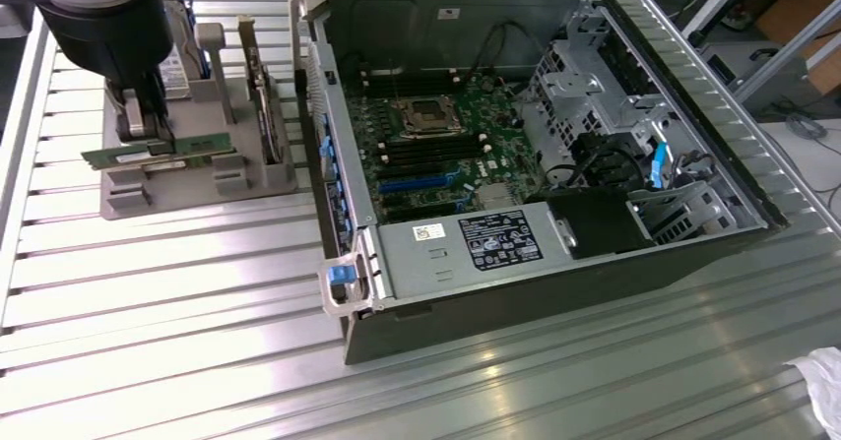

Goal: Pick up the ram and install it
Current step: 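Pick up the ram and move it above insertion slot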

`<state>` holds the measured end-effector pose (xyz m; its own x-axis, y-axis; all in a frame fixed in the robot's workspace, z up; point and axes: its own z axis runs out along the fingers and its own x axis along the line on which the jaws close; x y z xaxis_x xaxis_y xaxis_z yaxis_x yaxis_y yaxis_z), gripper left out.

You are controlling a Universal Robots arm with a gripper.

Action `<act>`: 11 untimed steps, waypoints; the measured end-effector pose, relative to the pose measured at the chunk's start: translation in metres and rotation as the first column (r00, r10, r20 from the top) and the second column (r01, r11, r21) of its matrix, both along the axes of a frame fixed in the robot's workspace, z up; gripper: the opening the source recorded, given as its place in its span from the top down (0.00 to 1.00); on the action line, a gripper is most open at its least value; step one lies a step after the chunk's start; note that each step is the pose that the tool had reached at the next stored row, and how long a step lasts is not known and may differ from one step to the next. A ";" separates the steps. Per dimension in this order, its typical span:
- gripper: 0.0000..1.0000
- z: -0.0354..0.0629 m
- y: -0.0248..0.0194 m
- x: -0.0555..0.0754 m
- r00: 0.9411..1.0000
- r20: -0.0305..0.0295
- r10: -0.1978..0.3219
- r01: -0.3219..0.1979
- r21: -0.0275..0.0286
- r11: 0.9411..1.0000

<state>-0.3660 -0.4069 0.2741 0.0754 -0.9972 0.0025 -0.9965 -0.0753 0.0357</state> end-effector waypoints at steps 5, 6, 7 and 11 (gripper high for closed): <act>0.87 0.0030 0.0000 0.000 1.000 0.000 0.000 0.000 0.000 1.000; 0.87 0.0038 0.0000 0.000 1.000 0.000 0.000 0.000 0.000 1.000; 0.87 0.0046 0.0000 0.000 1.000 0.000 0.000 0.000 0.000 1.000; 0.87 0.0069 0.0000 0.000 1.000 0.000 0.000 0.000 0.000 1.000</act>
